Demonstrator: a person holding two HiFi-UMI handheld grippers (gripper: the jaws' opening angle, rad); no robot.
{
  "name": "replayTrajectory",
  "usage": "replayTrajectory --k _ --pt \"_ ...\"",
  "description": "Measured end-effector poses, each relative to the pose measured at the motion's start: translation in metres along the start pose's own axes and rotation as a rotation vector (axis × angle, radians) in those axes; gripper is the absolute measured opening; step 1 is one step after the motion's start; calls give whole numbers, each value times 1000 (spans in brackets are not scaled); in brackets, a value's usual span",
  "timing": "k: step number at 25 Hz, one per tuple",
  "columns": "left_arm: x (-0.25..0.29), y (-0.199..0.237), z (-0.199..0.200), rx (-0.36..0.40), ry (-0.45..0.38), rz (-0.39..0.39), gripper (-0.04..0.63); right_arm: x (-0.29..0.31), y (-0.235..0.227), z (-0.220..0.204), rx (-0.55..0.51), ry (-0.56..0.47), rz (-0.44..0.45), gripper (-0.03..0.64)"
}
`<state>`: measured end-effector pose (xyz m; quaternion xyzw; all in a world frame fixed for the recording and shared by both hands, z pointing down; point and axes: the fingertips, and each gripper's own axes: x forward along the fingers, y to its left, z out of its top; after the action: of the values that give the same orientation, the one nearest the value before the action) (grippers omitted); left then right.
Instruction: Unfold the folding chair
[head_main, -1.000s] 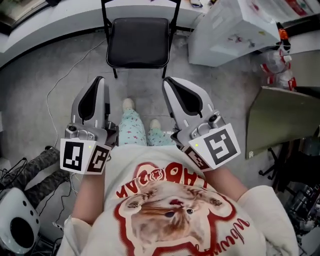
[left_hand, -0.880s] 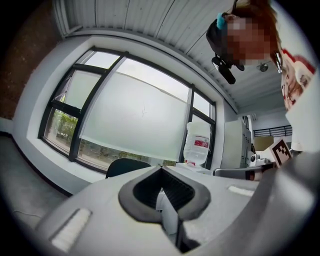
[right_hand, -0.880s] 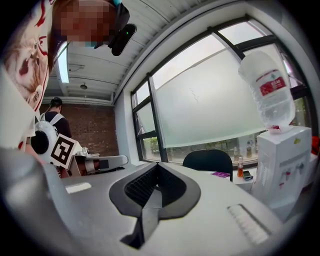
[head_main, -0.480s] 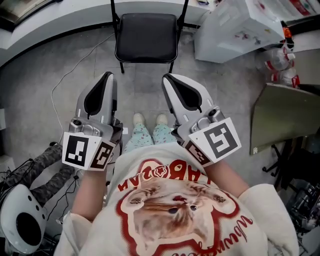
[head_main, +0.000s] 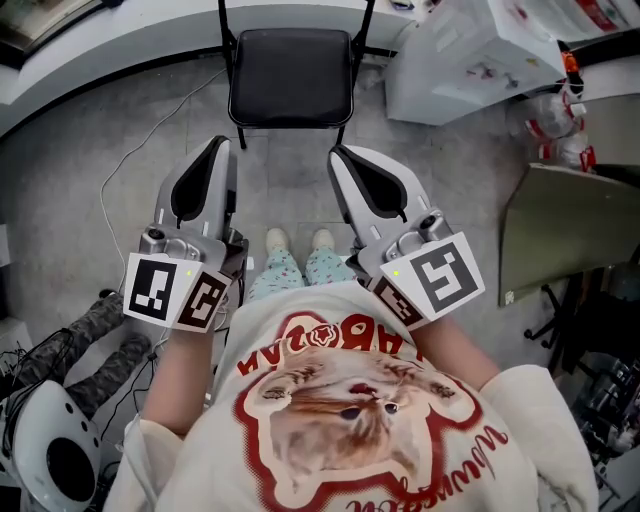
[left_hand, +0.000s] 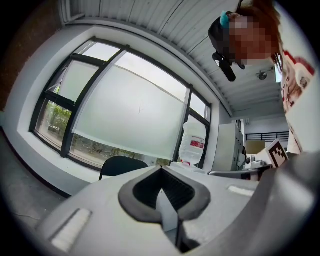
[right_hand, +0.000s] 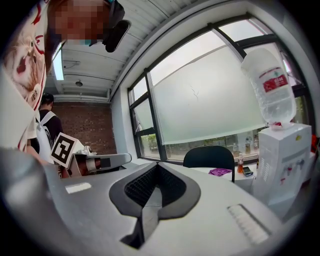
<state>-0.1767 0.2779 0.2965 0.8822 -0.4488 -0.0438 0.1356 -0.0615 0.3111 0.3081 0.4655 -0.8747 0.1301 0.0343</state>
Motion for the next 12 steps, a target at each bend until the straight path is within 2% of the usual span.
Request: replayTrajectory --k 12 --pt "1 -2 2 -4 -10 10 2 -6 -4 2 -12 -4 4 22"
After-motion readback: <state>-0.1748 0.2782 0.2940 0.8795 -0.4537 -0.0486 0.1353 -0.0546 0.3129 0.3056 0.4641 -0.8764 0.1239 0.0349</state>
